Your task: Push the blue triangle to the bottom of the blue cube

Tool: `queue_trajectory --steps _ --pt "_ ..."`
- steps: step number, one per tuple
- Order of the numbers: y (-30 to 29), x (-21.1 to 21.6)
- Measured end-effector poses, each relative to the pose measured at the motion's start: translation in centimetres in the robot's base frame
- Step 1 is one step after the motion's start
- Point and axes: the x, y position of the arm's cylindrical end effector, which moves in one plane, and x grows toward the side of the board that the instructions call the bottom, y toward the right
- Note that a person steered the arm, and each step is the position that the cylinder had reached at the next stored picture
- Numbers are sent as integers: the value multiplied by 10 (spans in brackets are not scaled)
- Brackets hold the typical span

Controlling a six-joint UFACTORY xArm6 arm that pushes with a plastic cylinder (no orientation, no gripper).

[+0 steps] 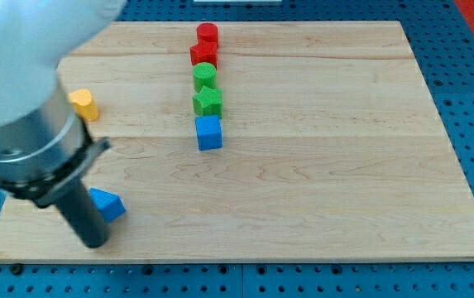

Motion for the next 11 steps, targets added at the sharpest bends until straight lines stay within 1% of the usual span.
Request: queue_trajectory --steps 1,2,3,4,5,6,7,9,10,11 --pt "-29 -13" --pt "-17 -39" --pt "26 -51" --pt "63 -54" --pt "50 -36" --pt "86 -23" --pt "121 -43" --pt "126 -70" --pt "127 -93" --pt "129 -84"
